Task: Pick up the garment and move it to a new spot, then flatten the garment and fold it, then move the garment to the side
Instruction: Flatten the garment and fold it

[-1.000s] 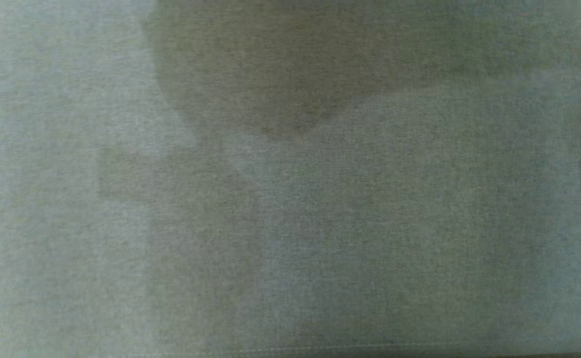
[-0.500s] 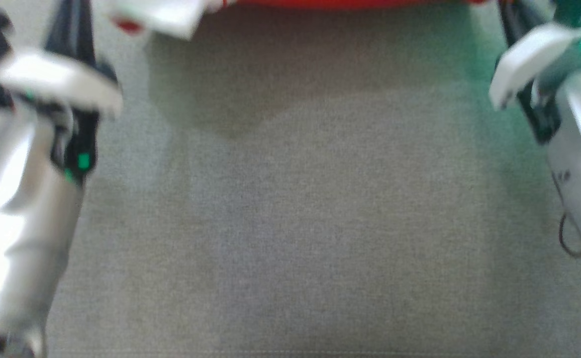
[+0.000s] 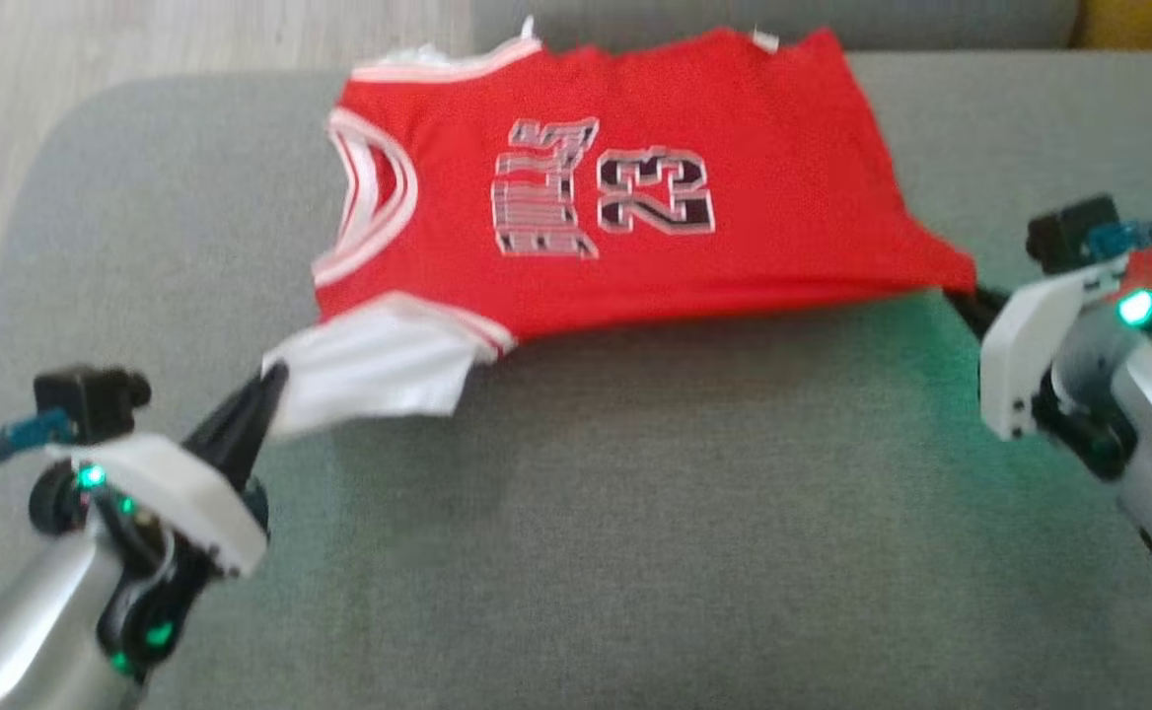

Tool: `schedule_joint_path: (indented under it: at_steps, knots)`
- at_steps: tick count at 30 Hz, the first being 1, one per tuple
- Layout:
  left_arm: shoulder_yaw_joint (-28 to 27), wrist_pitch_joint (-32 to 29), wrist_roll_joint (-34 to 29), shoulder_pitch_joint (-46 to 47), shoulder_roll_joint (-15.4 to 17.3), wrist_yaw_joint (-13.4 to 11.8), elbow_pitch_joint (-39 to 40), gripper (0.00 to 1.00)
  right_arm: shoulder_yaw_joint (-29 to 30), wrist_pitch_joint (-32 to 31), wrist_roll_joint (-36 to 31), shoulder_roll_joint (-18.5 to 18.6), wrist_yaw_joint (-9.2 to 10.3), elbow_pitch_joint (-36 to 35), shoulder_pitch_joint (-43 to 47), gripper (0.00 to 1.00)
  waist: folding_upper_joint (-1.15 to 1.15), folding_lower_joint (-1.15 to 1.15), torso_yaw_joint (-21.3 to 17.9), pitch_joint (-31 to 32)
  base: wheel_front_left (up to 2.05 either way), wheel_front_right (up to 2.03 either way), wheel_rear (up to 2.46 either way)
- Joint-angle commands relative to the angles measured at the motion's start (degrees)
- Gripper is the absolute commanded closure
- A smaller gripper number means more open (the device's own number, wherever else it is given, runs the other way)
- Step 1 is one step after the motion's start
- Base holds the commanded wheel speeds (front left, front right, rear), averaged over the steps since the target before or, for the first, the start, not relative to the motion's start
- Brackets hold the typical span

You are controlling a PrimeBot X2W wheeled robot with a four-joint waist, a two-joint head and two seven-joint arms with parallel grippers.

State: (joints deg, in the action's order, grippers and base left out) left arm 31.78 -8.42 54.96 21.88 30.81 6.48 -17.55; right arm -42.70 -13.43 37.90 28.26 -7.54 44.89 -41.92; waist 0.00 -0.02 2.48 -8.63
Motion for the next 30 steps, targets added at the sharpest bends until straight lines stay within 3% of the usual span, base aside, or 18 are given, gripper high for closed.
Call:
schedule_joint_path:
  at_steps: [1,8,14,22,30]
  knots:
    - [-2.6,-0.6,0.7,0.8,4.0,-1.1,3.0,1.00,-0.6,-1.2,1.8,2.6,0.05,-2.7,0.9,1.00,0.00,0.02,-0.7,2.1,0.00,0.00,0.00]
    - [-2.8,-3.4,3.2,-8.5,8.3,-4.3,14.1,1.00,-2.9,-12.1,12.7,8.5,0.05,-12.1,9.1,1.00,0.00,0.02,-1.2,5.7,0.00,0.00,0.00]
    - [-1.9,-6.3,4.3,-14.0,10.9,-7.1,21.9,1.00,-0.2,-14.2,17.7,11.9,0.05,-18.3,14.8,1.00,0.00,0.02,-1.2,7.1,0.00,0.00,0.00]
    - [-2.2,-6.3,2.7,-11.3,10.6,-8.4,24.0,1.00,5.6,-14.1,17.3,11.0,0.05,-21.6,16.8,1.00,0.00,0.02,-1.2,6.3,0.00,0.00,0.00]
    - [-3.1,-8.1,2.2,-2.6,9.7,-7.1,19.8,1.00,10.1,-17.0,13.2,8.0,0.05,-22.9,14.5,1.00,0.00,0.02,-1.7,2.7,0.00,0.00,0.00]
